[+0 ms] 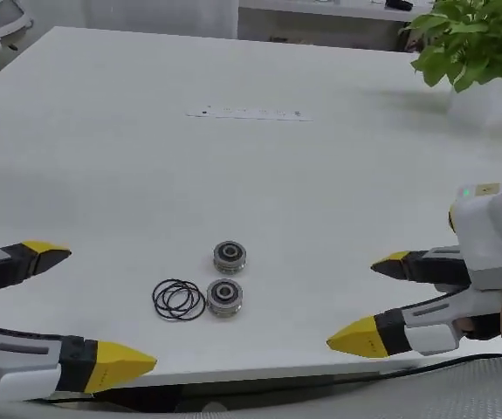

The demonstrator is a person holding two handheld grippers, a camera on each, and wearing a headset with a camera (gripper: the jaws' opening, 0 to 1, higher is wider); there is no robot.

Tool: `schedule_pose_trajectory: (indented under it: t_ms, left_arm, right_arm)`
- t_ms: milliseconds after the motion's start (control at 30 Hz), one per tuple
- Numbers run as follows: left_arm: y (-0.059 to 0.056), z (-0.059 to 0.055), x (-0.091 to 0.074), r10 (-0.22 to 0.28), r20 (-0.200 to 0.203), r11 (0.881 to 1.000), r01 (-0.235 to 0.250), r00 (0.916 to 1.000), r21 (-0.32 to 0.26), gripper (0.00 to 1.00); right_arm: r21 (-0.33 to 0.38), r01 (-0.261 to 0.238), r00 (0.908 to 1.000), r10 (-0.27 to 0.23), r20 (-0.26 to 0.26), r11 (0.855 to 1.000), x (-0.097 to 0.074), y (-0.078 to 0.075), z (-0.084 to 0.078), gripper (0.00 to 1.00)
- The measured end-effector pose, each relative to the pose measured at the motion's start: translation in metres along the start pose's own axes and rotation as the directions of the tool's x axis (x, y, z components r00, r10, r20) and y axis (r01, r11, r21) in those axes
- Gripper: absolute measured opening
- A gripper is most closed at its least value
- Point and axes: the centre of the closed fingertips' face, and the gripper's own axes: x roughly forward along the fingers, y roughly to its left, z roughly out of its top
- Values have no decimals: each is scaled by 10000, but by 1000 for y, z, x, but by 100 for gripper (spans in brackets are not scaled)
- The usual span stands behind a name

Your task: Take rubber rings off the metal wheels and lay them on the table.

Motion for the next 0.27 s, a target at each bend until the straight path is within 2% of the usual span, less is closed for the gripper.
schedule_pose_trajectory:
  t_ms: [100,167,233,267]
  left_arm:
    - [0,0,0,-43,69,10000,43,10000,-36,99]
    - [0,0,1,-61,77,9999,62,10000,-112,99]
    - [1,-4,1,-66,-109,9996,62,9999,-285,99]
    - [1,-6,1,-88,-185,9995,82,9998,-311,99]
  right_arm:
    - [162,208,9998,-209,64,9997,0,-4,0,94]
    - [197,354,9993,-357,135,9992,-1,-7,1,94]
    - [572,361,9988,-380,315,9977,-2,-8,2,93]
    - [836,371,9975,-419,566,9958,-3,-10,5,93]
